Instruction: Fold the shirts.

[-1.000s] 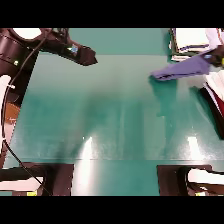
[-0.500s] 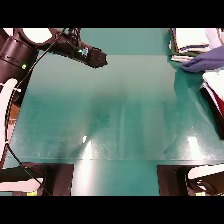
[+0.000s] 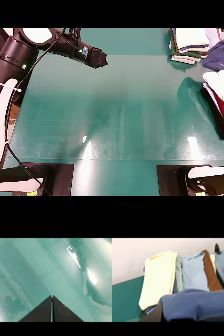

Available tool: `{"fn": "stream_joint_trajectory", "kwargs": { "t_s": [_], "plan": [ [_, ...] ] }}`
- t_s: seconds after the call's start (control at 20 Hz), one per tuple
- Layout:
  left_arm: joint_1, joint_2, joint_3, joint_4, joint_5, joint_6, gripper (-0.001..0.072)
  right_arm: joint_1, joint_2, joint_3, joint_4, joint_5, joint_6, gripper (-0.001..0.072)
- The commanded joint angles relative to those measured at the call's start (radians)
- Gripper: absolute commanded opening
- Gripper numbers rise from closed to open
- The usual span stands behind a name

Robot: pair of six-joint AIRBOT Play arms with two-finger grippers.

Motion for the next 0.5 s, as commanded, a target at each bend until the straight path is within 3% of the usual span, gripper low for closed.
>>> {"fn": "stream_joint_trajectory", "kwargs": {
  "t_s": [0.0, 0.2, 0.45],
  "plan": [
    [0.0, 0.0, 0.0, 0.002, -0.006, 0.0, 0.003, -0.05, 0.06, -0.035, -0.01, 0.047, -0.018, 0.0016],
    [0.0, 0.0, 0.0, 0.002, -0.013, 0.001, 0.003, -0.125, 0.16, -0.182, -0.045, 0.088, -0.021, 0.0016],
    [0.0, 0.0, 0.0, 0.002, -0.031, 0.001, 0.0029, -0.203, 0.313, -0.416, -0.32, 0.15, -0.02, 0.0017]
  ]
}}
